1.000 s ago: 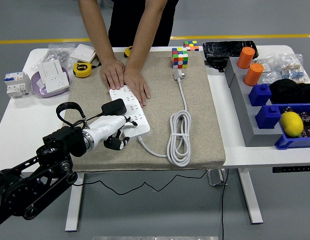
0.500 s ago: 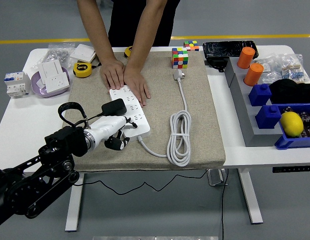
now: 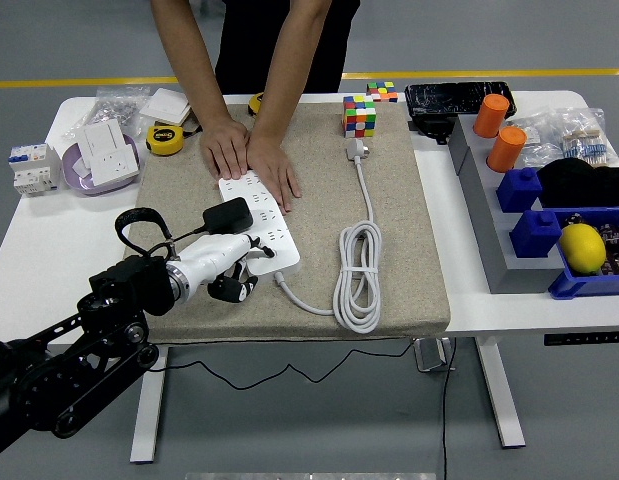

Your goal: Pick up the plug,place it near the board,insert it into the board,press the button

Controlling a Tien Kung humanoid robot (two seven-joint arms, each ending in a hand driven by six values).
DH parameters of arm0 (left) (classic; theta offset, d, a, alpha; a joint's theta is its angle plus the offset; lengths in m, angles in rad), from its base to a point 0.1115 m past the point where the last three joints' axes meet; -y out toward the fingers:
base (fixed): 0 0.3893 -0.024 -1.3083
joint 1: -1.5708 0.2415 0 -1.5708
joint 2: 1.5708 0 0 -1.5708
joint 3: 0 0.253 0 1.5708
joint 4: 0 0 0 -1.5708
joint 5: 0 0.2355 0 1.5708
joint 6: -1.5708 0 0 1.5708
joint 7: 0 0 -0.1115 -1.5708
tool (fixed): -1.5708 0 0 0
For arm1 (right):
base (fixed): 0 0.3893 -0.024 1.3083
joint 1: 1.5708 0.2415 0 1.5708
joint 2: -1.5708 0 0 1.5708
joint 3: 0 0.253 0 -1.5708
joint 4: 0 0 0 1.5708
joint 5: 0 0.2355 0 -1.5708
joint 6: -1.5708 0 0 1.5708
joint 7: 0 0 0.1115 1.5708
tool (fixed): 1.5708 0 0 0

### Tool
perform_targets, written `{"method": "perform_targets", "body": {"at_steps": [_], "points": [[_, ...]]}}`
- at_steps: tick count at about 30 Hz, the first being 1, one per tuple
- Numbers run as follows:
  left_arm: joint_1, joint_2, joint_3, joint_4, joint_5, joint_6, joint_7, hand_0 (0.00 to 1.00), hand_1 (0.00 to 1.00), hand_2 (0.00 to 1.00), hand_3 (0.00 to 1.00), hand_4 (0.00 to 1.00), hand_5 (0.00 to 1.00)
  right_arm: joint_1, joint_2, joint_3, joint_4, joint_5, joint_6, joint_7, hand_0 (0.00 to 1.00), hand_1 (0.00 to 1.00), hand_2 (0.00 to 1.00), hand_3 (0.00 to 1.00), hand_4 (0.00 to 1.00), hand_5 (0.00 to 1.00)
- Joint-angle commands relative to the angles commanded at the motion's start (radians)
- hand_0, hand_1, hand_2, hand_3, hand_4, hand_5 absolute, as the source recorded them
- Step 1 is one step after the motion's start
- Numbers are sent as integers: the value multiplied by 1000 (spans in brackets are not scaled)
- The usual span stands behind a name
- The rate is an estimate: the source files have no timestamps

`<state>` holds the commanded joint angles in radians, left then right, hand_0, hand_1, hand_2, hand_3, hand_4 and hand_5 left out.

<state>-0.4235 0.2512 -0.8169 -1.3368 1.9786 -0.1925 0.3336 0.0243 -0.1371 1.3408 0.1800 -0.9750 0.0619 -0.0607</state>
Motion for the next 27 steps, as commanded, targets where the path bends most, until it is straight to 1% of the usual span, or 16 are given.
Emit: {"method": "perform_targets", "body": {"at_steps": [5,7,11,12,14,15,17,18,19,21,23,24,25,26,27], "points": [[3,0,-2,1,1,-2,1,140,39,158,782,518,2,0,0,-1,0,1,0,0,837,737,721,737,998,736],[4,0,-8,-4,9,-1,1,141,40,158,772,502,2,0,0,-1,0,2,0,0,837,737,721,737,998,736],[11,6,-45,-60,14,-1,-2,141,40,158,772,502,2,1,0,1,0,0,-1,0,837,737,721,737,998,736],[13,6,-58,-78,15,-1,-4,145,45,160,755,480,2,1,0,1,0,0,-1,0,837,737,721,736,998,737],[16,4,-92,-117,11,5,-14,145,45,160,755,480,2,1,1,2,0,0,-1,-1,837,737,721,736,998,737],[17,2,-114,-140,-2,12,-25,145,45,160,755,480,2,2,1,2,0,0,-1,0,837,737,721,736,998,737],[17,-6,-148,-161,-35,42,-60,145,45,160,755,480,2,2,2,1,0,1,-1,0,837,737,721,736,998,737],[16,-12,-166,-161,-66,66,-89,308,381,467,638,740,83,2,2,2,0,1,-1,0,839,737,721,735,998,735],[14,-19,-181,-156,-103,90,-116,308,381,467,638,740,83,2,2,2,0,0,-1,0,839,737,721,735,998,735],[7,-42,-213,-119,-186,150,-185,308,381,467,638,740,83,3,4,1,0,1,-1,1,839,737,721,735,998,735],[-4,-65,-233,-68,-277,209,-261,308,381,467,638,740,83,4,5,3,0,-1,-1,0,839,737,721,735,998,735],[-11,-77,-241,-42,-310,232,-291,588,719,638,653,875,116,4,7,6,0,-3,-1,0,840,737,720,735,998,735],[-20,-92,-253,-1,-362,265,-337,588,719,638,653,875,116,4,9,9,0,-3,-1,1,840,737,720,735,998,735],[-27,-102,-264,30,-401,281,-372,588,719,638,653,875,116,3,10,7,0,-1,-1,2,840,737,720,735,998,735],[-31,-108,-273,51,-433,288,-393,588,719,638,653,875,116,3,11,5,0,0,-1,2,840,737,720,735,998,735]]}}
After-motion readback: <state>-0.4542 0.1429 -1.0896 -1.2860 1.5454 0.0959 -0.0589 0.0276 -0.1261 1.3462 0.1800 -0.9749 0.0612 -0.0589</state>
